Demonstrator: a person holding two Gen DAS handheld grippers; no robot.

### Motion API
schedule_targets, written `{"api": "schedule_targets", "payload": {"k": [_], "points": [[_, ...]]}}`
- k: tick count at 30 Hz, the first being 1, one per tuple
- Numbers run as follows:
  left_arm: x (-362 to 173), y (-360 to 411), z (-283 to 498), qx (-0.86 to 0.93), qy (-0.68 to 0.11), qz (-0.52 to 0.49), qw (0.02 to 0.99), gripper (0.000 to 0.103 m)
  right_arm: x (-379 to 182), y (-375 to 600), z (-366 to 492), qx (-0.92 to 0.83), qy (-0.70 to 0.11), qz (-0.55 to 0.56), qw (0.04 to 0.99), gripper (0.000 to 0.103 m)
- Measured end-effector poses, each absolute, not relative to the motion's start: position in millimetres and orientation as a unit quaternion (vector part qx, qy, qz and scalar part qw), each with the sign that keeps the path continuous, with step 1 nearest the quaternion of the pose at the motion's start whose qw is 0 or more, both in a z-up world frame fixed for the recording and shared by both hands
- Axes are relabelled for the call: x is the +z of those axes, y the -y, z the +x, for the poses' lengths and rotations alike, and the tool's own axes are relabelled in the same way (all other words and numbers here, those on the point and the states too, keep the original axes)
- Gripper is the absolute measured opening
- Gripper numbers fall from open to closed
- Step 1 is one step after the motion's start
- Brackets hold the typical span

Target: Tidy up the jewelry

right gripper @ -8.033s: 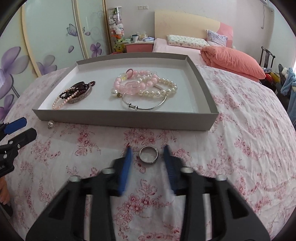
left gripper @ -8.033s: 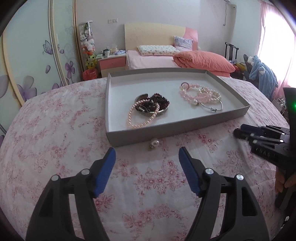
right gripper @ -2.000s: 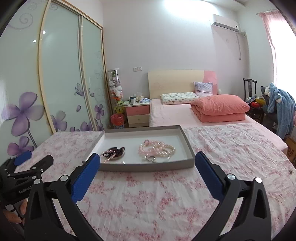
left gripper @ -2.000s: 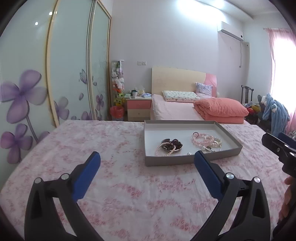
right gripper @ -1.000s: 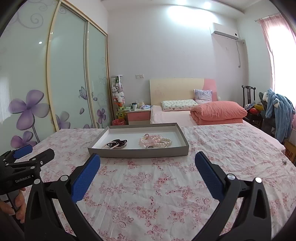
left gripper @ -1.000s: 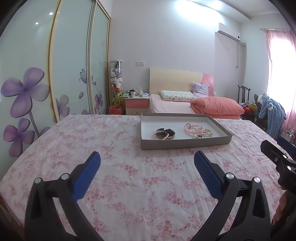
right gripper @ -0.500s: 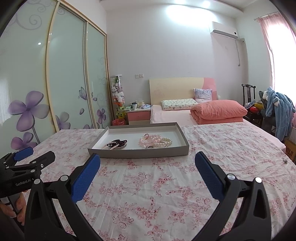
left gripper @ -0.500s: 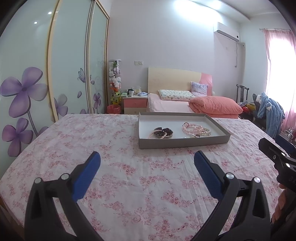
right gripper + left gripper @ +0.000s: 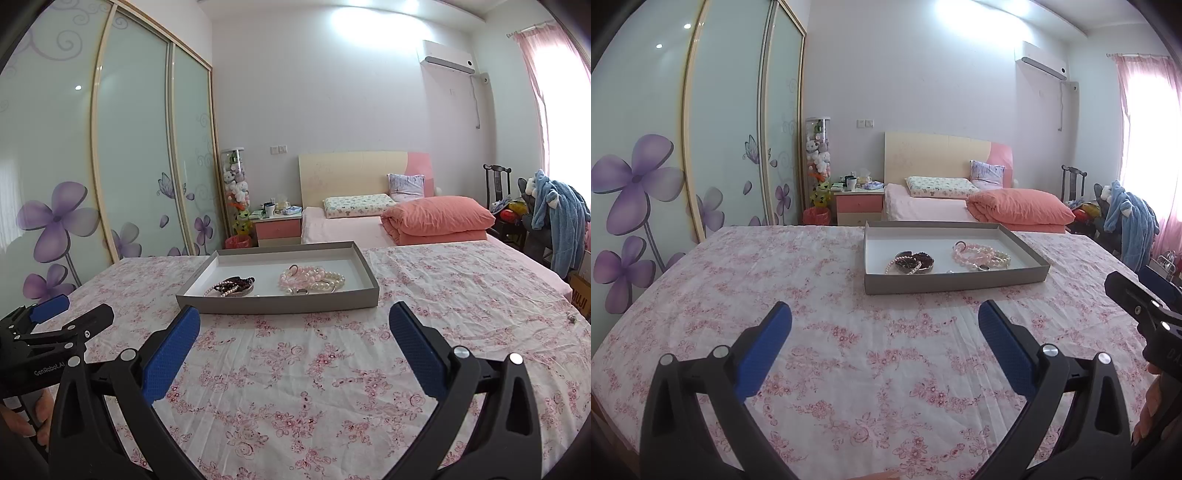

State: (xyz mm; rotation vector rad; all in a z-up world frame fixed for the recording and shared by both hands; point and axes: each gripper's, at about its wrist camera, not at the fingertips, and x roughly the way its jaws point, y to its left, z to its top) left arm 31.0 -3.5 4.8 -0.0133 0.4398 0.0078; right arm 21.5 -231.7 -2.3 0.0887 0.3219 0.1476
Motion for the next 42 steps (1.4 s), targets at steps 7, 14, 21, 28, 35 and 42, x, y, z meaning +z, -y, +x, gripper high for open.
{"api": "schedule_targets", "payload": {"k": [7,14,21,28,35,42], "points": [[4.1,3.4,32.0,0.004,-0.219,-0.006,0.976,0.099,-4.7,230.8,22.1,0.074,-0.164,0.045,0.983,0.101],[1.9,3.7,32.7,0.004,-0.22,-0.006,0.975,0.099,-5.8,230.9,22.6,0.074,-0.165,0.046,0.982,0.101],[1.4,2.8,33.0,0.004,-0.221,-0.006,0.975,0.099,-6.2,231.1,23.3,0.074,-0.166,0.046,0.982,0.101],[1.3,3.0,33.1,0.004,-0.221,-0.006,0.975,0.099,-6.2,231.2,23.5,0.074,-0.167,0.047,0.982,0.101],[1.8,3.1,33.3,0.004,-0.221,-0.006,0.975,0.099,-5.9,230.8,23.6,0.074,-0.167,0.046,0.982,0.101],[0.6,2.6,32.6,0.005,-0.221,-0.006,0.975,0.099,-5.7,230.8,23.6,0.074,-0.167,0.047,0.982,0.101]]}}
